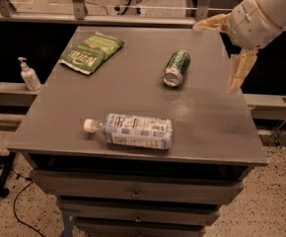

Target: Pick blue plastic bottle

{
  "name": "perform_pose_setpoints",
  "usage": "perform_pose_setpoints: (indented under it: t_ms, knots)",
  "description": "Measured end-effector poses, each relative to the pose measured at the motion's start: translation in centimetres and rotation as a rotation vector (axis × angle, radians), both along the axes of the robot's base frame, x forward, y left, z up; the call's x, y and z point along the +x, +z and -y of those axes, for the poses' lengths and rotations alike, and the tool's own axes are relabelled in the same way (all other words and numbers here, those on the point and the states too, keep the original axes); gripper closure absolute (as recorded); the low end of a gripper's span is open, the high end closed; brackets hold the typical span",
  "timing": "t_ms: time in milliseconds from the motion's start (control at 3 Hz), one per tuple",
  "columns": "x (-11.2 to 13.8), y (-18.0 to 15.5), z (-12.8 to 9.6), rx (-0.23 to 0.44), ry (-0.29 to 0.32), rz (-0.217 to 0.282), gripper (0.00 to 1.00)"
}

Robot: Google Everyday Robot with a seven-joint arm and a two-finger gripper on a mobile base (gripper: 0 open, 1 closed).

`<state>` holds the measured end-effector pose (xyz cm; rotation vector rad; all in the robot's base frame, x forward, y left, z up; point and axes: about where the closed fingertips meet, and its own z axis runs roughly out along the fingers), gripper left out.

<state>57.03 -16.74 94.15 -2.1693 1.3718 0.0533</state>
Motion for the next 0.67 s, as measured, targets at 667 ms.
perform_pose_setpoints:
  t_ms: [667]
  knots:
    - [3.7, -0.9, -1.6, -0.042, 0.165, 0.090, 0.00]
